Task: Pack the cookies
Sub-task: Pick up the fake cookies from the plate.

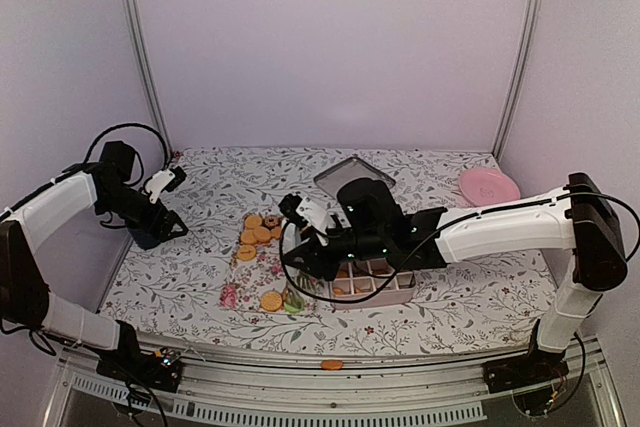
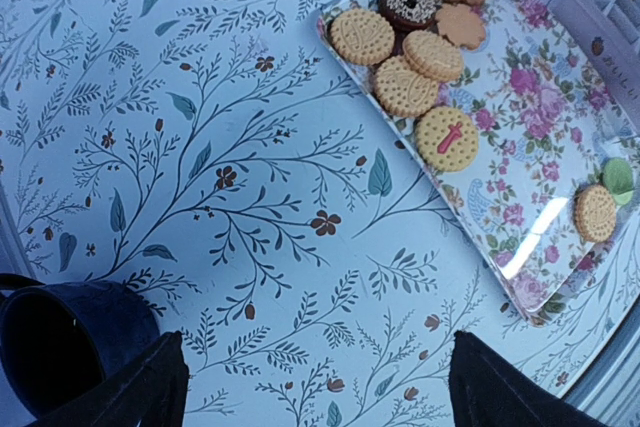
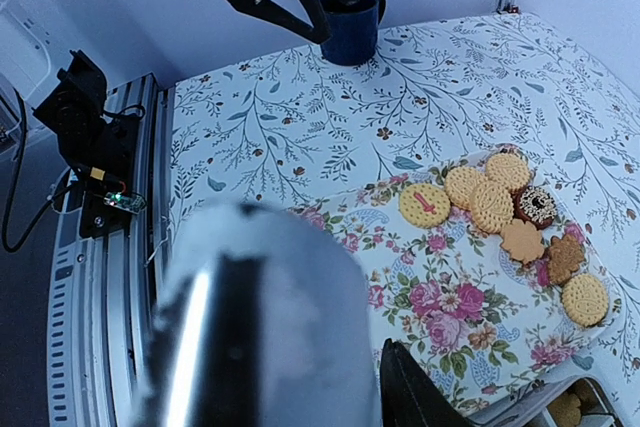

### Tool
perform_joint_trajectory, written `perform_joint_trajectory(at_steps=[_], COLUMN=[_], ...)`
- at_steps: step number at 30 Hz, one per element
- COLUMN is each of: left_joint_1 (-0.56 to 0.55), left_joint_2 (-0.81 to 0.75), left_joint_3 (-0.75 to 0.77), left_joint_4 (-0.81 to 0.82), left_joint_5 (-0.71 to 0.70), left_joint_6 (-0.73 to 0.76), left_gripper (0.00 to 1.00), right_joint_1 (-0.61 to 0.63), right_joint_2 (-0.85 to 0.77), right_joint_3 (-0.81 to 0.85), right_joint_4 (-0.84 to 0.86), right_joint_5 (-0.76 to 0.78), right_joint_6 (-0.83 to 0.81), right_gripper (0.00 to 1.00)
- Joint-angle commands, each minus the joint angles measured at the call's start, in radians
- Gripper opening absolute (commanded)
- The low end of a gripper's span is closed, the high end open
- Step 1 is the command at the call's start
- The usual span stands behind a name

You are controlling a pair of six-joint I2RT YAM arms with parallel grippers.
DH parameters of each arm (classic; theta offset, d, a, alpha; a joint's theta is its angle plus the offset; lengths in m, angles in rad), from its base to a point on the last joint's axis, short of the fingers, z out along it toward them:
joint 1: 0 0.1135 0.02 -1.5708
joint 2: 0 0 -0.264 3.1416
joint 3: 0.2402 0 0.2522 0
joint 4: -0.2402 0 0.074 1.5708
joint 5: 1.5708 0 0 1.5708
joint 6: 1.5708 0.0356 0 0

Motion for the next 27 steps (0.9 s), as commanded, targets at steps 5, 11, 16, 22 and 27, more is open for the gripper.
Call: perform_joint_trajectory(at_steps=[5,11,16,22,27], left_joint_1=[-0.001,-0.001,0.0,-0.001,-0.001], left_joint_2=[-0.003,-0.002,-0.005,-0.001,-0.006], left_joint_3=[-0.001,0.001,-0.002,0.001,-0.001], left_joint_4=[0.005,0.004,0.002,0.002,0.002], left_joint_5=[0.004,0.004,-0.002,0.004,-0.001], left_joint_6=[0.013,0.01,0.011,0.008,0.011], left_gripper=[0.91,0.91,0.91,0.91,0.91], right_joint_1=[0.009,0.008,0.009,0.008,0.008], right_joint_2=[-0.037,-0.056,-0.055,-0.041,-0.028], right_joint_3=[-0.012,0.003,-0.001,-0.002,-0.007], right_joint_4=[0.031,0.036,0.044,0.042,0.034], right_joint_5=[-0.017,-0.026,-0.033,-0.025,-0.028], right_joint_6=[0.002,-0.005,0.002,0.001,0.0], right_gripper=[0.39,0.38,0.37,0.37,0.37])
